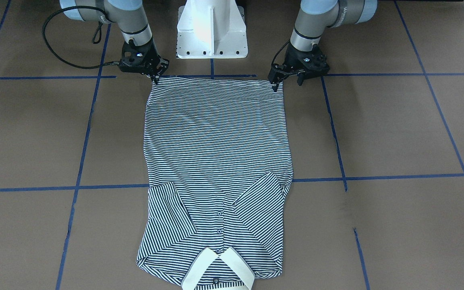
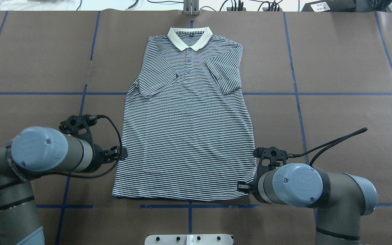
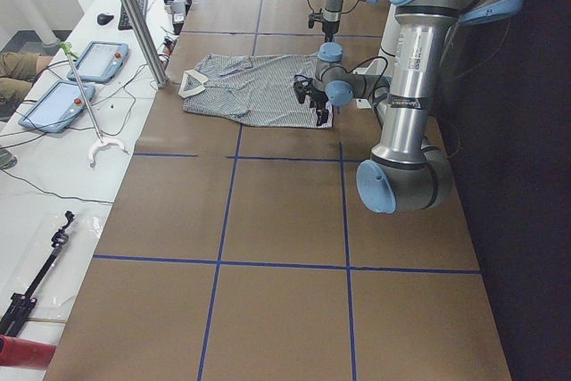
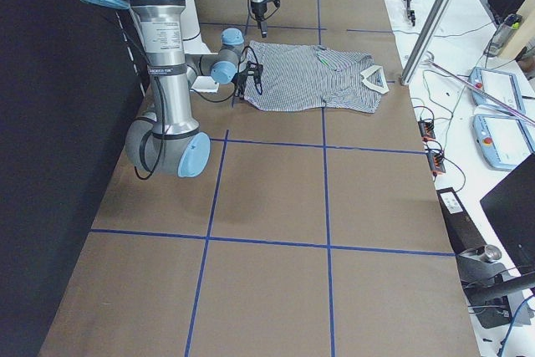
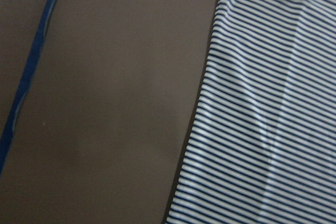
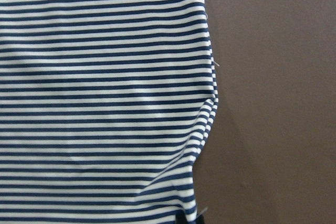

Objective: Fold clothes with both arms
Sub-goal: 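Lower both grippers and pinch the two hem corners nearest the robot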

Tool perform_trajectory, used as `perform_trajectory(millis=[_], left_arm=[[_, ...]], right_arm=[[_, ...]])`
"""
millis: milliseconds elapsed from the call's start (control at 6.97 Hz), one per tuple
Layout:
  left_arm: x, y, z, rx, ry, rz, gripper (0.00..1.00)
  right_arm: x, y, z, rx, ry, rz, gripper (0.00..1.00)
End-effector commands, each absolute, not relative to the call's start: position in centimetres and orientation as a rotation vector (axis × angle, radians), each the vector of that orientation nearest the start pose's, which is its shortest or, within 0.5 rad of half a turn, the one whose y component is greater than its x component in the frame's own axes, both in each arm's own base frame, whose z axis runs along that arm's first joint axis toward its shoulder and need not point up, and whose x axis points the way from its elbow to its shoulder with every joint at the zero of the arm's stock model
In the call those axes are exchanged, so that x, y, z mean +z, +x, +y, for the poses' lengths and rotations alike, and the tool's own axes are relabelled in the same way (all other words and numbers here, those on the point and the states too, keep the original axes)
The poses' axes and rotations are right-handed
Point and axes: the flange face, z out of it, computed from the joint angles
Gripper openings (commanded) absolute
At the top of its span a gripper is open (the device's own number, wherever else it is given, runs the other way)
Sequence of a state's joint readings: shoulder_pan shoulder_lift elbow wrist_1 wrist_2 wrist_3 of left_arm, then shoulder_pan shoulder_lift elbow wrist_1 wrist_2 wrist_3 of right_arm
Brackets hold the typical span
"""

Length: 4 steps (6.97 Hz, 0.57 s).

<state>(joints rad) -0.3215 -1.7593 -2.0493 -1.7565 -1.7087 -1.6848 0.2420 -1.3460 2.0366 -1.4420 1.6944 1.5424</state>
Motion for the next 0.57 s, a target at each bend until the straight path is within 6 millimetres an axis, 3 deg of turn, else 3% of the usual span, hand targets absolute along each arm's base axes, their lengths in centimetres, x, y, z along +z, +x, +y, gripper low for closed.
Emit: perform_trajectory(millis=[0, 430], left_arm=[[32.8, 48.7, -24.1, -0.377, -0.098, 0.852, 0.98], [34.1, 50.2, -24.4, -0.372, -0.089, 0.817, 0.95]], right_arm=[[31.7, -49.1, -24.7, 0.145, 0.001, -0.838, 0.0], [30.8, -48.1, -25.3, 0.155, 0.003, -0.859, 0.0]])
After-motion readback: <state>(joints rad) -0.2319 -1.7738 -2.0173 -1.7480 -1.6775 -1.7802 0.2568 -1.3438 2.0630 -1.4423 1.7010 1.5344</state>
